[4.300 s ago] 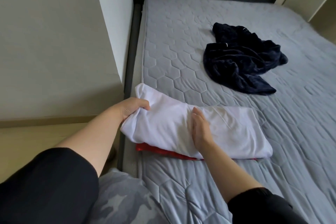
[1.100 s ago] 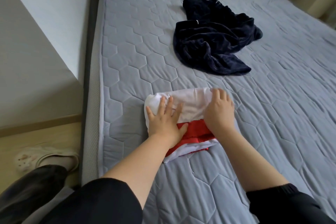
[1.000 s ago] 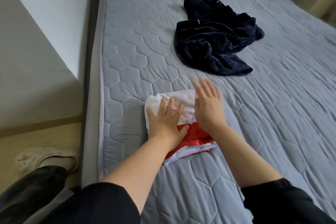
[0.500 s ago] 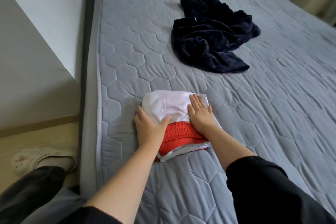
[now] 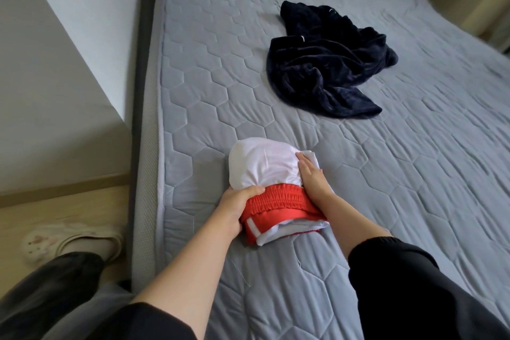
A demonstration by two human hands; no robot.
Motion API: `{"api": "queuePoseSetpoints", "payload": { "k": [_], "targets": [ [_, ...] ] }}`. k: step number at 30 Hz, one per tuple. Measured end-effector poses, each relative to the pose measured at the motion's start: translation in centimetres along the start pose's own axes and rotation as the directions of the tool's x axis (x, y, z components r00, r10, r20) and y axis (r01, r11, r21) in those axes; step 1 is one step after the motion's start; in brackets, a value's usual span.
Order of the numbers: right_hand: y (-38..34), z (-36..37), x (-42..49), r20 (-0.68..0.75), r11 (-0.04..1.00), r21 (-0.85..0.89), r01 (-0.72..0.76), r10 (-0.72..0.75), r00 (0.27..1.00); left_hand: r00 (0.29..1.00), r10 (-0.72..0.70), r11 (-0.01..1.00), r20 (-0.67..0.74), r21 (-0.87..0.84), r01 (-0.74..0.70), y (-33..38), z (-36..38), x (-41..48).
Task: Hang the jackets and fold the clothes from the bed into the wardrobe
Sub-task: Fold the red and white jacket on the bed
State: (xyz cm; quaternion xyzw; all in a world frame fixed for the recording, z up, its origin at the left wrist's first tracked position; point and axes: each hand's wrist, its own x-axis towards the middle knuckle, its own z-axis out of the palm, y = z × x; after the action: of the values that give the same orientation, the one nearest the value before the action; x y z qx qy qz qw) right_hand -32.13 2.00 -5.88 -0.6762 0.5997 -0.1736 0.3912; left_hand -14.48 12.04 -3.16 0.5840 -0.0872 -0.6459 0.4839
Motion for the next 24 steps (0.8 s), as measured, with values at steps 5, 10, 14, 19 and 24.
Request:
{"api": "queuePoseSetpoints", "payload": {
  "k": [5,10,14,19,24],
  "targets": [
    [-0.2,0.3,0.0,-0.201,0.978,-0.205,0.035,-0.077,0.977,0.999,-0.032,0.999,-0.009,-0.006,0.032,0.3,-0.1,0.2],
    [-0.3,-1.3,0.0,-0.361,0.953,-0.072,-0.295,0.251,0.898,0.999,-0.048,0.999,0.018,0.019,0.048,1.0,-1.1,0.3],
    [-0.6,-3.8,0.0,0.038,0.842,0.199,-0.501,0.504,0.863,0.999,-0.039,0.999,0.018,0.012,0.039,0.9,-1.9,0.8],
    [0.7,-3.9,-1.4,0.504,0.71,0.353,-0.609,0.404,0.763,0.998,-0.057,0.997,0.035,0.057,0.055,0.6,-2.5,1.3],
    [0.7,-3.7,-3.5,0.536,0.664,0.452,-0.596,0.331,0.776,0.985,-0.13,0.988,0.114,0.097,0.119,0.9,-3.4,0.8]
  ]
}}
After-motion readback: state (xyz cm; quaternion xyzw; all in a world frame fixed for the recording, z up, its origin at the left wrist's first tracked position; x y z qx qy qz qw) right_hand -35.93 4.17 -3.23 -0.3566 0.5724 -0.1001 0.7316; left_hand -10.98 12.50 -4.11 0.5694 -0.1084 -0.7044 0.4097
